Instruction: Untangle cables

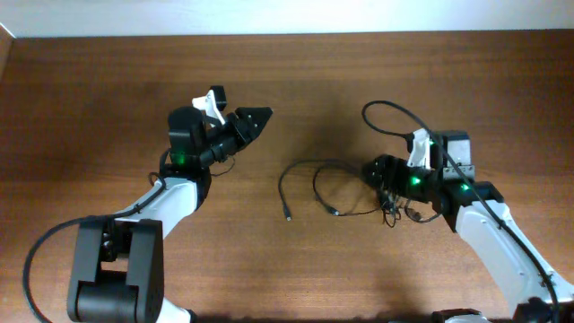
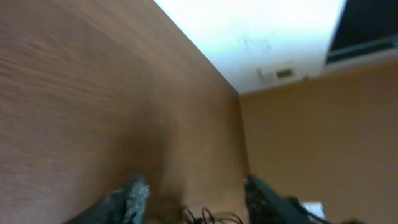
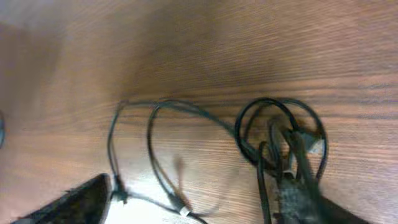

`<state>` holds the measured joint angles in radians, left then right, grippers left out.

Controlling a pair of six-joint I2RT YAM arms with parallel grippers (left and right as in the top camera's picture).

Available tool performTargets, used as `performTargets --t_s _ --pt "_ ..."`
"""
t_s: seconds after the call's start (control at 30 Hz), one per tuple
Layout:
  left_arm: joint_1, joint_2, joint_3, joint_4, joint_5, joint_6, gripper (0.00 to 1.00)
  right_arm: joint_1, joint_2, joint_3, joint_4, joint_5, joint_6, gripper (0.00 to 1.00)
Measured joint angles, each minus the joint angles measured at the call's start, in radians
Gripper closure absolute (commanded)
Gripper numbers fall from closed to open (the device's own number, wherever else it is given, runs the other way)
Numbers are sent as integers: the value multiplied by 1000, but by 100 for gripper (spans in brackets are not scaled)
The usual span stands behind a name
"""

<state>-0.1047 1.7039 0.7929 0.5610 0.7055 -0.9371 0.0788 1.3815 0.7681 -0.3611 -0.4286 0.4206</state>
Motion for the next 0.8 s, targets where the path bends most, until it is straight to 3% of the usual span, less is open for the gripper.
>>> performTargets --t_s 0.13,0.23,0.33,0.43,0.53,0.67,0.8 --pt "-53 0 0 1 87 6 47 1 5 194 -222 104 -11 1" --pt "-139 0 0 3 102 37 38 1 6 432 -504 288 -14 1" --pt "-273 0 0 -33 68 94 33 1 2 632 -677 448 -13 1" --pt "-423 1 19 -245 -56 199 30 1 -7 769 -768 527 -13 1" --pt "-536 3 49 -359 -169 263 28 1 -22 802 -791 549 -13 1" --pt "-727 3 90 -370 -406 368 14 1 -50 804 -806 552 -13 1" --pt "-846 4 90 -344 -632 443 11 1 -53 805 -818 529 -13 1"
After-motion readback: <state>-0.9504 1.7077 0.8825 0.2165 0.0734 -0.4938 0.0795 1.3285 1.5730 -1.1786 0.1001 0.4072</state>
